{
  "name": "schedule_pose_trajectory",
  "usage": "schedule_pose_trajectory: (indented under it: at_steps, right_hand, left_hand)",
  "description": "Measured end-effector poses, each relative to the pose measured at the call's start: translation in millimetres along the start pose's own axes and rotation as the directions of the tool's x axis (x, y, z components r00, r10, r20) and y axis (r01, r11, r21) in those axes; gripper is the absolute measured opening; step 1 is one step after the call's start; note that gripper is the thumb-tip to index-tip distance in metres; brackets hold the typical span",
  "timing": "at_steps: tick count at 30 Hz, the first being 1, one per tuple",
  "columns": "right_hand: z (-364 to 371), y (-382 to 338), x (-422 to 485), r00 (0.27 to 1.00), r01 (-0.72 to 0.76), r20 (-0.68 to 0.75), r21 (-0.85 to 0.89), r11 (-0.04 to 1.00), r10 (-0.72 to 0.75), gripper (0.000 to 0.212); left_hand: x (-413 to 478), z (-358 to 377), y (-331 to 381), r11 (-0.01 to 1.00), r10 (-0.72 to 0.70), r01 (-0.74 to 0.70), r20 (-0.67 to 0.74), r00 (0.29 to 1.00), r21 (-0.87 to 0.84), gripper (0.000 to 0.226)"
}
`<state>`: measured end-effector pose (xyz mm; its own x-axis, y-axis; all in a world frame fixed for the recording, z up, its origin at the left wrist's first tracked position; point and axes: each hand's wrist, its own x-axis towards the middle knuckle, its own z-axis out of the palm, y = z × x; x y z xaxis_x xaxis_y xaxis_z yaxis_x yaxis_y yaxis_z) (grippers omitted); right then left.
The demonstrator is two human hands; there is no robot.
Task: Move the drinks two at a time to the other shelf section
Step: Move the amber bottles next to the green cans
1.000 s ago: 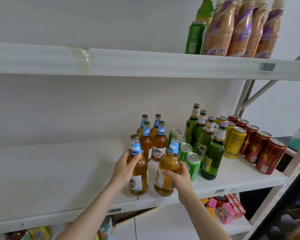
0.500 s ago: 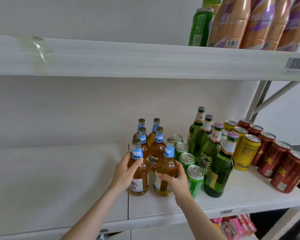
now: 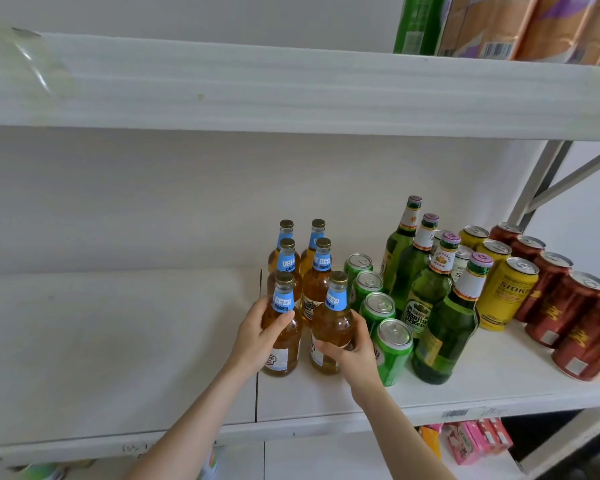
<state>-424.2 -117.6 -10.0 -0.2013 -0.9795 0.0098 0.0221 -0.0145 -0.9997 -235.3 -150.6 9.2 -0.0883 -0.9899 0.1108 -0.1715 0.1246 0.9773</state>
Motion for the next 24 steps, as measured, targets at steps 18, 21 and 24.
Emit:
schedule_pose_trajectory:
  at_steps: [18,21,24]
  right_hand:
    - [-4.6,29.6,-0.9,0.997,0.071,-0.015,-0.108,0.992,-0.073,0.075]
    - [0.0,30.5,3.3,0.997,0.072,-0.025,-0.102,0.992,-0.075,0.078]
    - [2.3,32.3,8.3,0.997,0.076,-0.018,-0.1,0.992,-0.079,0.076]
  left_hand:
    - [-29.0,0.2,-52.9,0.994,-0.095,0.095,0.003,0.995,-0.047,0.072]
    - [-23.2,3.2,-54.0,0.995,-0.093,0.093,0.0,0.996,-0.036,0.071]
    - [-18.3,6.4,-57.2,0.996,-0.084,0.083,-0.02,0.996,-0.038,0.071]
